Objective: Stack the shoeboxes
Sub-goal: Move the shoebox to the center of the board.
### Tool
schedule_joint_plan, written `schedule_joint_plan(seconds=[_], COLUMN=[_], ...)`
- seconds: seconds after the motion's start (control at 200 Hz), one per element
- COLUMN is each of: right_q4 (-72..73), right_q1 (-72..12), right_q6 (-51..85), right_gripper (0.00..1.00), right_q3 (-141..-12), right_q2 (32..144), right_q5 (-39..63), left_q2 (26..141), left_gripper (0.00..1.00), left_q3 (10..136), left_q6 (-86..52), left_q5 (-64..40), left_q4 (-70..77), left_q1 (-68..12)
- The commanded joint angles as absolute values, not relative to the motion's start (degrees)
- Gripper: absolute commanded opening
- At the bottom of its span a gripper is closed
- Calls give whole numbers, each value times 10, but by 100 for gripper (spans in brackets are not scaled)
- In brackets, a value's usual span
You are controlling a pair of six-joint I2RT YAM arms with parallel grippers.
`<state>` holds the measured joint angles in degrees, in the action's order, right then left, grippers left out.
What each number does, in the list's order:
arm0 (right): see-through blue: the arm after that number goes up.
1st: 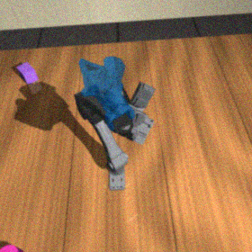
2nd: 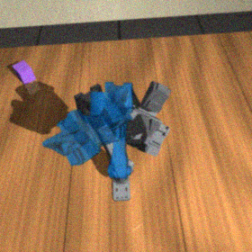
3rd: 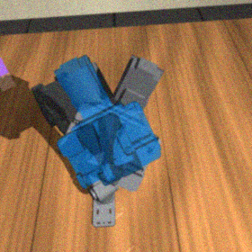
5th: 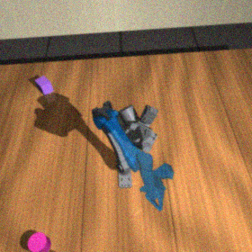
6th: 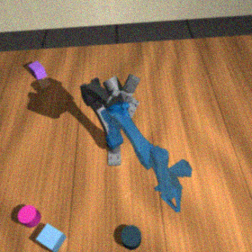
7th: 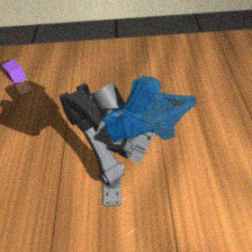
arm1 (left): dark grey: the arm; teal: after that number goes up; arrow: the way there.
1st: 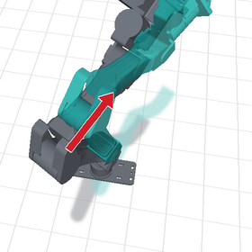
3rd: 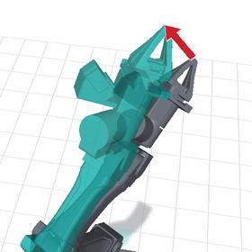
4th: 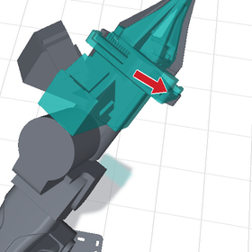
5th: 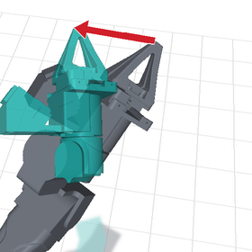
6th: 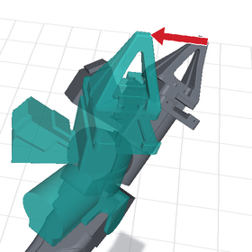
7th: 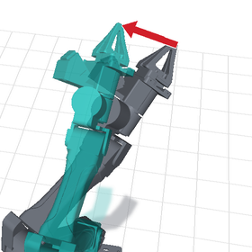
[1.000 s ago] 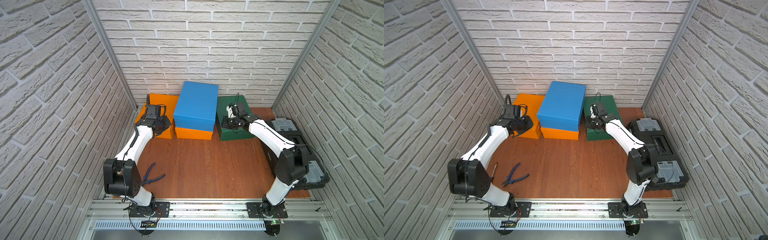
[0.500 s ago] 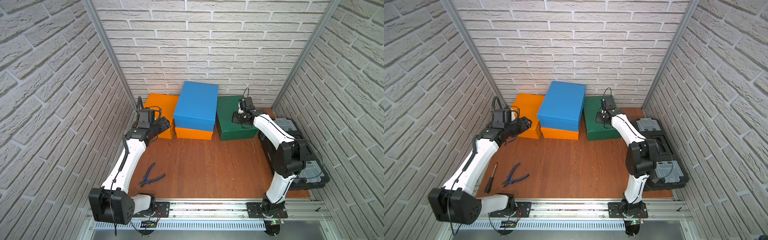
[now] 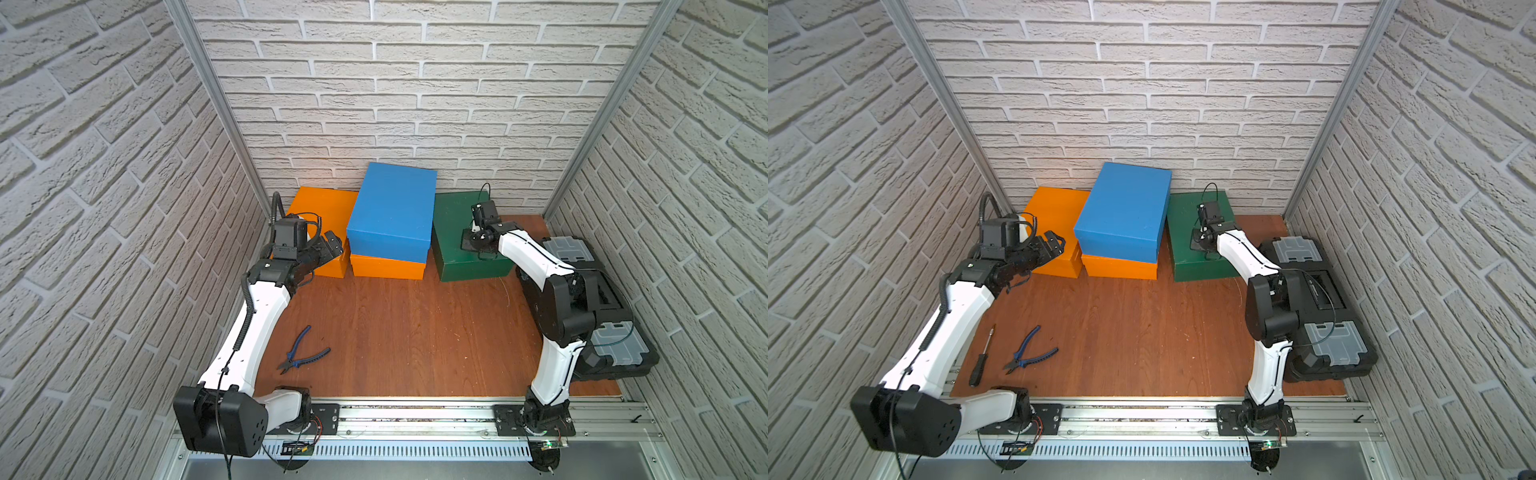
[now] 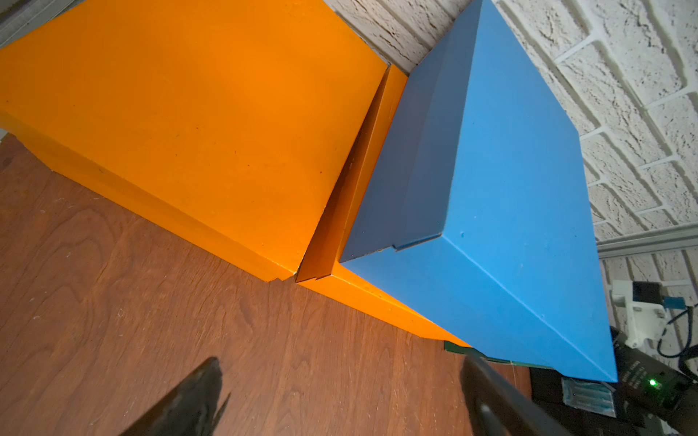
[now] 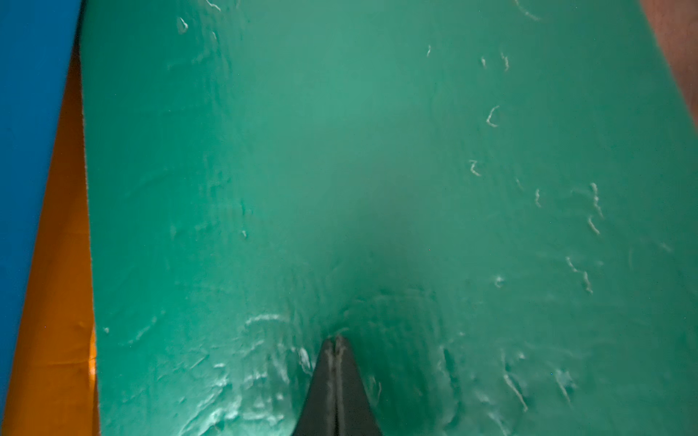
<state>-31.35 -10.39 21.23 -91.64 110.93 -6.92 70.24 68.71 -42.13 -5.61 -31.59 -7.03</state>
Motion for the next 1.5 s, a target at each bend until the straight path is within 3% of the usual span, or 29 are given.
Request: schedule_joint_plan(seconds=[0.0,0.635,0.86,1.09,1.275,1.405,1.495], right_q4=[-332,-370,-421,-453,-456,-479,-471], right_q1=[-113,-207,-279,-380,-387,-342,-274], right_q6=[222,293,301,355,354,330,314], right_gripper=[4,6,7,7,9,18,38], right_q3=[-854,-541,-528,-546,-555,-583,-581], right_q2=[1092,810,744,748,723,682,657], right_q5=[-77,-67,-46,-74,-57,-50,1], left_q2=[693,676,664,638,636,635,636], left_gripper=[98,98,98,98,98,98,98], left_q3=[684,648,631,601,589,568,548], left_q6=[-418,-426,-429,-433,-432,-440,-449], left_q5=[-53,-76,-80,-66,-61,-47,-39], left_q4=[-309,-293,-297,-304,-304,-285,-257], left_q1=[-69,-71,-81,-90,-115,-151,-187])
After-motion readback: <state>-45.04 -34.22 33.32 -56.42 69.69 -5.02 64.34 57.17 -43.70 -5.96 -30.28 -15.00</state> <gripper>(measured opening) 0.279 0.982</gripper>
